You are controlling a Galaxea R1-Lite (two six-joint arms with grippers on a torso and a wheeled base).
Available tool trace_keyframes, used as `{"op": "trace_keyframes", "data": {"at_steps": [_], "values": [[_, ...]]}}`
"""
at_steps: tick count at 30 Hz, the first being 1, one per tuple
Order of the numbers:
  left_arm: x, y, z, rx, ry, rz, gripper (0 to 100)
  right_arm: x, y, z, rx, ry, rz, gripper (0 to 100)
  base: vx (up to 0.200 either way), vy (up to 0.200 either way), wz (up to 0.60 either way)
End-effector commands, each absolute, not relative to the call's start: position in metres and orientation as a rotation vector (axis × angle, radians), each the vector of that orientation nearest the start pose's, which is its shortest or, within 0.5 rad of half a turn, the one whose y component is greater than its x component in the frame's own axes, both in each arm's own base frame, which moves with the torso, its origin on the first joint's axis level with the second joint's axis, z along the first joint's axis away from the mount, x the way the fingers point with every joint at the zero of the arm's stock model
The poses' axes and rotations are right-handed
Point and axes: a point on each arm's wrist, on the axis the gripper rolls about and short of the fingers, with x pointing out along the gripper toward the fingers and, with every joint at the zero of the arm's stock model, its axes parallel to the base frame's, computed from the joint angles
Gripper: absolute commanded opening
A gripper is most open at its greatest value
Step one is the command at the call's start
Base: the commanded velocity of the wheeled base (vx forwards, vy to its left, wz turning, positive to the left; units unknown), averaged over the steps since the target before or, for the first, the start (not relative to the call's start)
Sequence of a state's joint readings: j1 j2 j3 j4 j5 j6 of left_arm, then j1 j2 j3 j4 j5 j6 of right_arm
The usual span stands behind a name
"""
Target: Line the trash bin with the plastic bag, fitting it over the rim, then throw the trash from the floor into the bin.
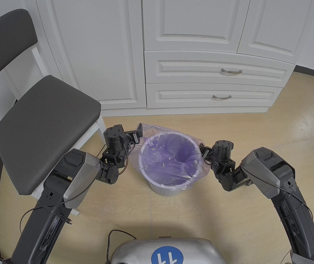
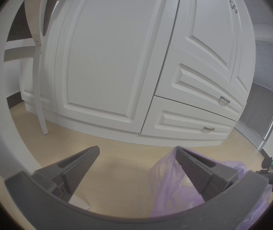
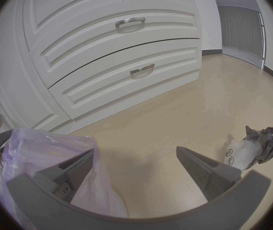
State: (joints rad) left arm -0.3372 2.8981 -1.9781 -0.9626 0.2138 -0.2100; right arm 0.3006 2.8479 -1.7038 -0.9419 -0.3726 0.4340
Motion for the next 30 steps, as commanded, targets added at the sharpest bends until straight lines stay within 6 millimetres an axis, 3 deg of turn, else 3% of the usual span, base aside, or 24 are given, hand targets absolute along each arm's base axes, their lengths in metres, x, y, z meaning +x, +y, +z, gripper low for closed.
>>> {"op": "trace_keyframes", "data": {"at_steps": [1, 13, 21, 26, 30], "values": [[0.518, -0.182, -0.008, -0.208, 0.014, -0.135, 100, 0.504, 0.148, -0.055, 0.364, 0.172, -0.112, 100, 0.0, 0.0, 0.0], [0.486, -0.181, 0.024, -0.085, 0.191, -0.075, 100, 0.495, 0.147, -0.032, 0.36, 0.159, -0.105, 100, 0.0, 0.0, 0.0], [0.482, -0.165, 0.005, 0.004, 0.348, -0.034, 100, 0.487, 0.146, -0.045, 0.288, 0.213, -0.107, 100, 0.0, 0.0, 0.0], [0.481, -0.164, -0.026, 0.042, 0.461, -0.026, 100, 0.483, 0.145, -0.057, 0.247, 0.264, -0.113, 100, 0.0, 0.0, 0.0], [0.482, -0.163, -0.036, 0.047, 0.479, -0.022, 100, 0.482, 0.144, -0.062, 0.235, 0.297, -0.117, 100, 0.0, 0.0, 0.0]]}}
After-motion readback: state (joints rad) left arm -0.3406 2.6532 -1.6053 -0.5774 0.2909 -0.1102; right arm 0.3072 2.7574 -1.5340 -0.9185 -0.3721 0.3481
